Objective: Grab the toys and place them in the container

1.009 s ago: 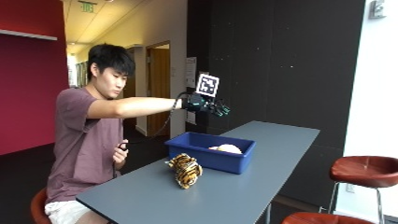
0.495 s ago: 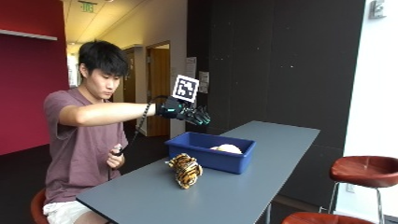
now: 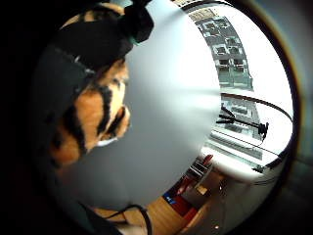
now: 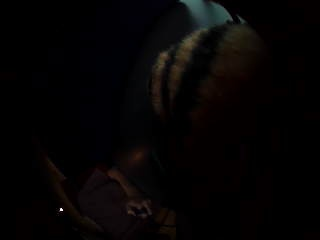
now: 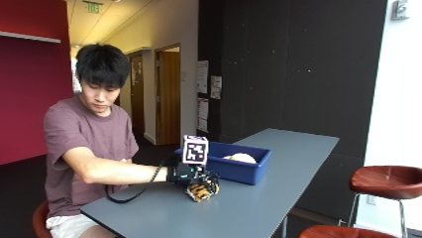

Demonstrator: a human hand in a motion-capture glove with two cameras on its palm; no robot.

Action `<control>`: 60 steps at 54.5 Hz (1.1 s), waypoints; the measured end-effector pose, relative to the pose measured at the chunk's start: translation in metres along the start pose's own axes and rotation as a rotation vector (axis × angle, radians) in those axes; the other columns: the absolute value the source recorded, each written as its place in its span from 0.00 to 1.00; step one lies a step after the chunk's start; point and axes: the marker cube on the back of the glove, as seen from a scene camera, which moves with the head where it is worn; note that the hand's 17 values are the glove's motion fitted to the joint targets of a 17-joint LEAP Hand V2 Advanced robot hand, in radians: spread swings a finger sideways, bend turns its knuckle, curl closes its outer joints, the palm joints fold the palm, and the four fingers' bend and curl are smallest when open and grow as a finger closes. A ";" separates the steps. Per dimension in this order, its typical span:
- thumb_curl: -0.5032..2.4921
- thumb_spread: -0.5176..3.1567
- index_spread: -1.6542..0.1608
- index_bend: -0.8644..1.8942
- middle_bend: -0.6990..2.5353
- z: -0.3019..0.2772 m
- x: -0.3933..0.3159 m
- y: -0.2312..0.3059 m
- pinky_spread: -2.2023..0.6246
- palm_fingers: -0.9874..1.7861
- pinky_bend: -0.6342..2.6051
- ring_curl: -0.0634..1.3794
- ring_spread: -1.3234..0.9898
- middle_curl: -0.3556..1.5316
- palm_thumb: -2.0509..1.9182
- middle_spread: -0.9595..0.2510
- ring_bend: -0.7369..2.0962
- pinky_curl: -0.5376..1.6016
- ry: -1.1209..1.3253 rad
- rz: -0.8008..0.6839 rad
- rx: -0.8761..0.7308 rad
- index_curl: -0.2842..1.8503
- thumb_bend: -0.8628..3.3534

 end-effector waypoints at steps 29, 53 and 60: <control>0.34 0.40 0.81 0.69 0.53 -0.014 -0.002 -0.012 0.70 0.79 0.36 0.40 0.42 0.53 0.64 0.66 0.59 0.42 -0.373 0.110 0.162 0.43 0.24; 0.41 0.35 0.83 0.74 0.58 -0.131 0.043 0.031 0.69 0.74 0.40 0.47 0.42 0.57 0.65 0.68 0.65 0.47 -0.377 0.246 0.162 0.50 0.22; 0.42 0.35 0.84 0.74 0.58 -0.189 0.035 0.035 0.69 0.74 0.41 0.48 0.42 0.57 0.65 0.68 0.65 0.47 -0.342 0.234 0.237 0.51 0.22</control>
